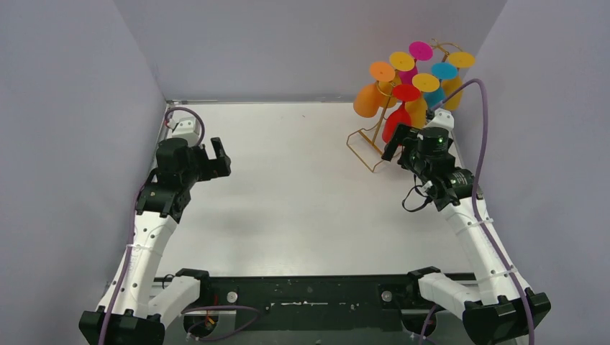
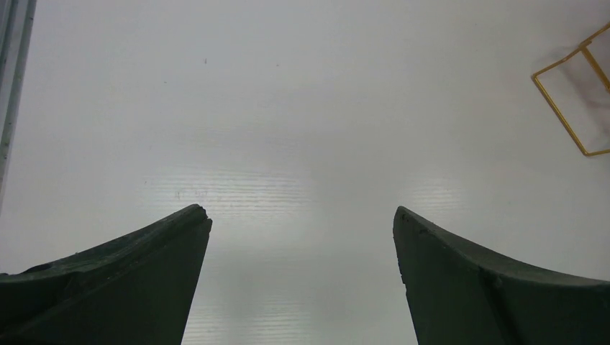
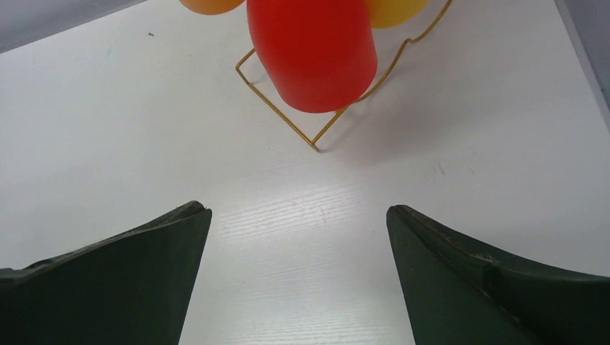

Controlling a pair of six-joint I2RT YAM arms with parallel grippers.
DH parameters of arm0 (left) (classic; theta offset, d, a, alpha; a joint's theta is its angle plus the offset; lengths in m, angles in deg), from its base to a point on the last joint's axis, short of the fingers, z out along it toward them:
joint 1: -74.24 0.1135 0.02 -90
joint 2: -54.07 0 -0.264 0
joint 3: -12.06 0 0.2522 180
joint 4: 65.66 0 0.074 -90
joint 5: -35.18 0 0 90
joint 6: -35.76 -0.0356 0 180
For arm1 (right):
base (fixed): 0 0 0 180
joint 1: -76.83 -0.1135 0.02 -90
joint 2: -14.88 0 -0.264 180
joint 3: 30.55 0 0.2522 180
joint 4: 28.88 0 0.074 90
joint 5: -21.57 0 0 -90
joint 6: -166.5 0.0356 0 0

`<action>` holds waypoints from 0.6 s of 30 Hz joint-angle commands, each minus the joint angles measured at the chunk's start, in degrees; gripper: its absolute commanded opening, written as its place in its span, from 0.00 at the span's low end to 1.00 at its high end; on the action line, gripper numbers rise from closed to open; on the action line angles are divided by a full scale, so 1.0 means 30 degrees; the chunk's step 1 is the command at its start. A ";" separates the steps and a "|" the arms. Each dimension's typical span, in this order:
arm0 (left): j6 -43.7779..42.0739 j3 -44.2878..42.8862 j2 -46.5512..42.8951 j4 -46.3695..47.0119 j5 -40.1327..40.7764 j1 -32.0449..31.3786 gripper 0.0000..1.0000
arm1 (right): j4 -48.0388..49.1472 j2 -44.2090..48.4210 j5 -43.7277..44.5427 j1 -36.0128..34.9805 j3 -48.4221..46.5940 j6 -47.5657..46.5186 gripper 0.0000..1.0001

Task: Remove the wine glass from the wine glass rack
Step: Pick up the wine glass from the wine rack.

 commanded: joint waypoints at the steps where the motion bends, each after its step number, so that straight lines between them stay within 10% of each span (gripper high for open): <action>1: 0.0512 0.0680 -0.0952 0.0953 0.0301 -0.0023 0.97 | 0.0078 0.0515 0.1682 -0.0066 0.0381 0.1937 1.00; 11: 0.1091 0.2365 -0.1997 0.1119 0.1378 -0.0017 0.97 | 0.1054 0.1650 0.1657 0.0260 0.1338 0.2253 1.00; 18: 0.0745 0.3272 -0.2323 0.1577 0.1887 -0.0012 0.97 | 0.0367 0.0104 -0.1433 0.4713 -0.1807 0.2166 1.00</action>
